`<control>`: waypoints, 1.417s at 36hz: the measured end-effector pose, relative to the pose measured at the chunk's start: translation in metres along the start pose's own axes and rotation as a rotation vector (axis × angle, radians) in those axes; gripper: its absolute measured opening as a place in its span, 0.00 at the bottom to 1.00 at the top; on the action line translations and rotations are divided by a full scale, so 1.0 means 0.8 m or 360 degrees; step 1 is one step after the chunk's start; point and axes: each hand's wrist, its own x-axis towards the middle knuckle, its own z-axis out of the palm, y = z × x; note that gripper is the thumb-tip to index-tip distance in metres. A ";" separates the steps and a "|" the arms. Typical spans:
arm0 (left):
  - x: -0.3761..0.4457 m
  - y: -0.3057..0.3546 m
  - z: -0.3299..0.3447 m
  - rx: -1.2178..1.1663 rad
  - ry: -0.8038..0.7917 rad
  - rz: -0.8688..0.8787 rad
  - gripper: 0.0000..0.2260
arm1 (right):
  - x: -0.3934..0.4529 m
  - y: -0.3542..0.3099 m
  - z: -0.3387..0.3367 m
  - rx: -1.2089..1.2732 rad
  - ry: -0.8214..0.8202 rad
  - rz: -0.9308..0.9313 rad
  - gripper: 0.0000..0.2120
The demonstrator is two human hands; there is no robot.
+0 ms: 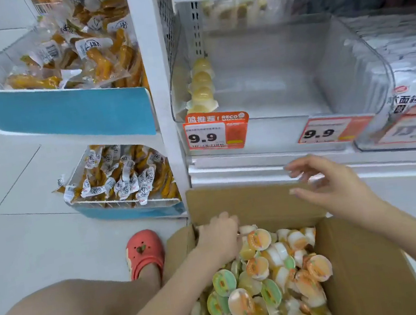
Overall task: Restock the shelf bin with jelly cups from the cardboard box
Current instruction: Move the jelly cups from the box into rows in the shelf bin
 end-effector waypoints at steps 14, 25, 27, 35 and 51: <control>0.006 -0.100 0.191 -0.0526 -0.0349 -0.0421 0.21 | -0.056 0.154 0.181 -0.0379 -0.0854 0.0405 0.20; 0.029 -0.075 0.239 -0.0839 -0.0263 -0.0721 0.39 | -0.003 0.176 0.268 -0.1097 -0.0936 0.0008 0.27; 0.032 -0.076 0.242 -0.0843 -0.0228 -0.0729 0.38 | -0.004 0.180 0.279 -0.1222 -0.0973 0.0005 0.29; 0.023 -0.082 0.248 -0.0962 -0.0095 -0.0695 0.33 | -0.017 0.184 0.281 -0.1133 -0.0774 -0.0075 0.23; 0.005 -0.037 0.139 -0.1589 0.0252 -0.0738 0.18 | -0.069 0.093 0.189 0.1279 0.0317 0.1066 0.19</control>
